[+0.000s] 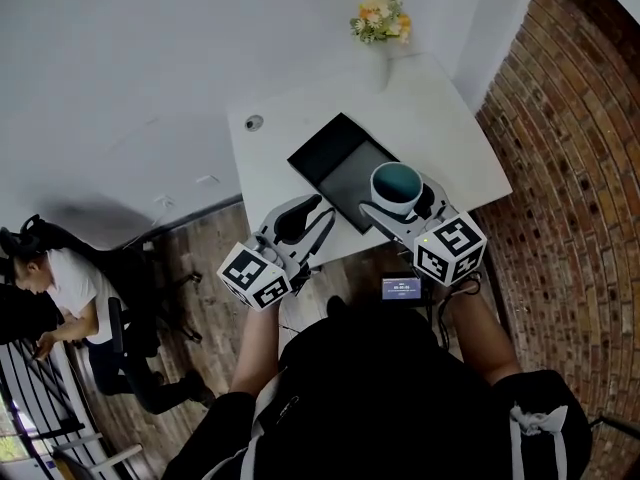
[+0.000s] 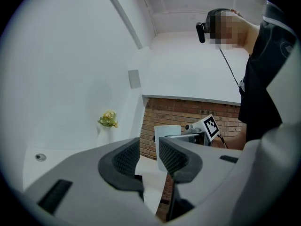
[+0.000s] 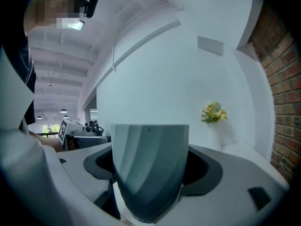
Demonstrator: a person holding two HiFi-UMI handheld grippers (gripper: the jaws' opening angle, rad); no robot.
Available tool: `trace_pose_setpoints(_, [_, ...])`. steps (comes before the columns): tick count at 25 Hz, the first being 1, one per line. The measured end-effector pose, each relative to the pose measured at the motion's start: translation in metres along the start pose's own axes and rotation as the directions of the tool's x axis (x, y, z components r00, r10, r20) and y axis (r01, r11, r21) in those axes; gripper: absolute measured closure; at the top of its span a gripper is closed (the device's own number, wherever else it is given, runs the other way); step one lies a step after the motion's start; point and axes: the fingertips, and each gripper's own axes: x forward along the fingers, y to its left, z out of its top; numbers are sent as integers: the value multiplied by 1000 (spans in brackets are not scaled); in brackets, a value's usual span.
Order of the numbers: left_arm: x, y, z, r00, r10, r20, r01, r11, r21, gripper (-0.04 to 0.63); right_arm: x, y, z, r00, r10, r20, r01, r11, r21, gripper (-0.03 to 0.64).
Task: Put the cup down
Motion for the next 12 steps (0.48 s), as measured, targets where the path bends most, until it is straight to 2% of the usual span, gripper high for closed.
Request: trace_pose_setpoints(12, [0, 7, -3, 1000, -3, -10, 3, 1000, -10, 474, 5, -7, -6, 1000, -16, -10, 16, 1000, 13, 221])
